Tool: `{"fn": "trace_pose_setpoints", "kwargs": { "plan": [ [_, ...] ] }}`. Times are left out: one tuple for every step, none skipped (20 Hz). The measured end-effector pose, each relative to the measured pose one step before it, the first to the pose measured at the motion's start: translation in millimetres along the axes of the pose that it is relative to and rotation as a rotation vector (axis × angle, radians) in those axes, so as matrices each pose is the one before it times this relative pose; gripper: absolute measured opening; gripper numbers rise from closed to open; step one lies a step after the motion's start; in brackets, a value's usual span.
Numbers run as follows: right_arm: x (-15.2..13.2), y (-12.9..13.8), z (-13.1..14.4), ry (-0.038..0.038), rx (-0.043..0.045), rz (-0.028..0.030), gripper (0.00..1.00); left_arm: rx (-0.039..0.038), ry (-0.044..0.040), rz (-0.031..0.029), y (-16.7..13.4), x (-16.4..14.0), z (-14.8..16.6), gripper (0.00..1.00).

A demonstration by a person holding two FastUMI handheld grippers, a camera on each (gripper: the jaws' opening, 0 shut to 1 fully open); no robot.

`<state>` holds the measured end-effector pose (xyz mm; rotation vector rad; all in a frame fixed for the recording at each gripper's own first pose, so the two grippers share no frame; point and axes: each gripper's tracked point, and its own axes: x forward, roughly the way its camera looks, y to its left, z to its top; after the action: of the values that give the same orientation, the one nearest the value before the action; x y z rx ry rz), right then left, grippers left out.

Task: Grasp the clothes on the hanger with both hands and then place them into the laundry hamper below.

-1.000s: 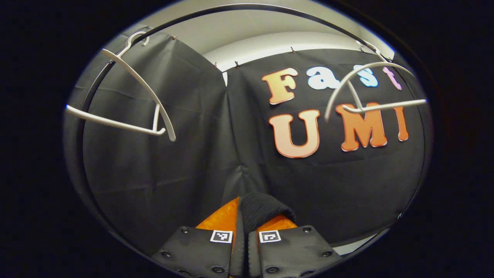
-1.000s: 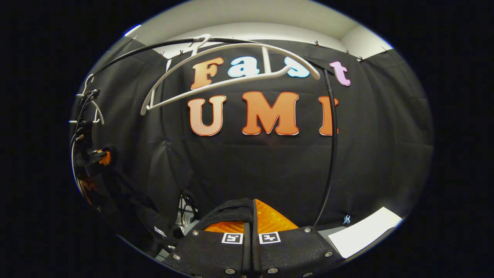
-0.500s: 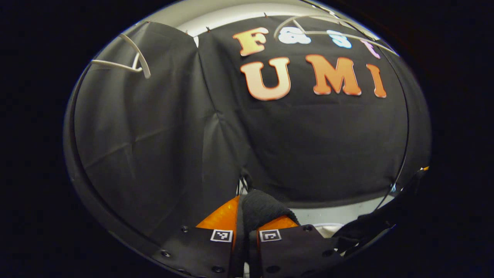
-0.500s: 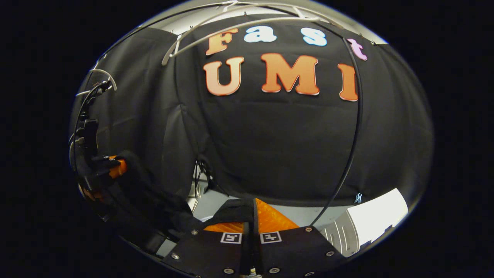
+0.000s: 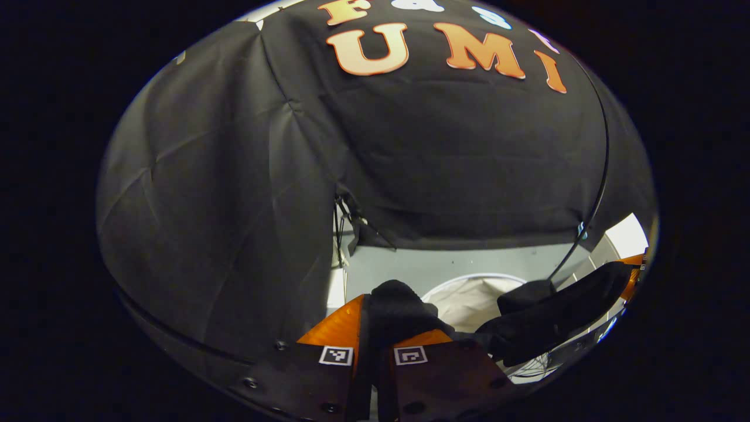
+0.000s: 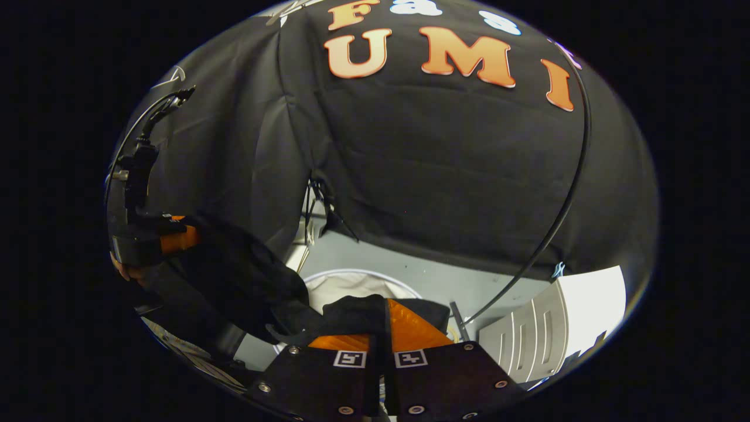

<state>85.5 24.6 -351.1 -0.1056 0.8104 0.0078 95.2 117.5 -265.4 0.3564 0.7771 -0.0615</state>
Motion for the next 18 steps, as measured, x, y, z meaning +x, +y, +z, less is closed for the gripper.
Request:
{"fn": "trace_pose_setpoints", "kwargs": {
  "plan": [
    [4.8, 3.4, -13.19, 0.04104, 0.01569, 0.013, 0.08, 0.01462, 0.036, 0.00476, 3.63, 0.29, -9.27, 0.12],
    [3.54, 2.63, -13.27, 0.04389, 0.01333, 0.00929, 0.1, 0.00721, 0.03751, 0.01128, 3.98, 7.08, -10.42, 0.12],
    [2.66, 5.81, -12.36, 0.02871, 0.01735, 0.0237, 0.15, -0.00175, 0.04225, 0.00706, 3.06, 3.77, -10.33, 0.12],
    [0.16, 5.0, -5.96, 0.01403, 0.01374, 0.0155, 0.17, -0.01151, 0.04292, 0.00131, -0.56, 6.4, -9.57, 0.12],
    [1.38, 2.85, -2.66, 0.00541, 0.0141, 0.00779, 0.35, -0.02399, 0.04735, -0.01657, -3.23, 5.83, -10.86, 0.16],
    [-2.11, 0.04, -1.33, 0.00819, 0.01085, 0.00415, 0.52, -0.0167, 0.04132, -0.00248, -2.28, 2.61, -11.01, 0.3],
    [1.96, 0.25, -3.25, 0.0058, 0.00732, -0.00432, 0.69, -0.00395, 0.03277, -0.00988, -1.87, 0.2, -8.81, 0.44],
    [0.25, -2.75, -2.38, 0.00579, 0.00187, -0.00912, 0.73, 0.00209, 0.02539, -0.00126, -1.64, -0.15, -8.53, 0.58],
    [-0.72, -1.24, -3.27, 0.0071, 0.00023, -0.00543, 0.82, 0.00649, 0.01378, 0.00837, 2.89, -2.02, -4.19, 0.72],
    [1.3, -1.26, -2.1, 0.00428, 0.00171, -0.00324, 0.84, -0.00138, 0.01224, 0.00137, -2.37, -5.01, -5.25, 0.86],
    [-0.85, 0.98, -0.93, 0.00283, 0.00342, -0.0017, 0.89, -0.00089, 0.00696, 0.00657, 2.08, -0.12, 1.03, 1.0],
    [-1.02, 1.02, 1.06, 0.00047, 0.00298, -0.00021, 0.9, -0.00547, 0.00729, -0.0033, 0.7, 0.42, -3.52, 0.99],
    [-2.07, -0.67, 1.03, -0.00334, 0.00181, -0.00295, 0.93, -0.00849, -0.00202, -0.00455, -1.32, 2.08, -0.7, 0.99],
    [-1.62, -0.89, 3.04, -0.00546, 0.00066, -0.00351, 0.93, -0.0027, -0.00825, -0.00182, -2.05, 2.74, 0.06, 0.99],
    [-1.95, -2.88, 0.48, -0.00427, -0.00011, -0.00502, 0.93, 0.00523, -0.01453, -0.0012, -1.0, -1.48, 4.18, 0.99],
    [-1.8, -1.47, 3.8, -0.00509, -0.00007, -0.00413, 0.93, 0.00965, -0.01716, -0.00058, -0.35, -3.8, 3.16, 0.99],
    [-1.76, -0.77, 2.52, -0.0076, 0.00163, -0.00323, 0.93, 0.00952, -0.02198, -0.00393, -1.83, -4.44, 5.11, 0.99],
    [-2.32, -1.71, 5.92, -0.01092, 0.00276, -0.00354, 0.93, 0.00461, -0.02864, -0.00965, -4.66, -5.72, 7.87, 0.99]
  ]
}}
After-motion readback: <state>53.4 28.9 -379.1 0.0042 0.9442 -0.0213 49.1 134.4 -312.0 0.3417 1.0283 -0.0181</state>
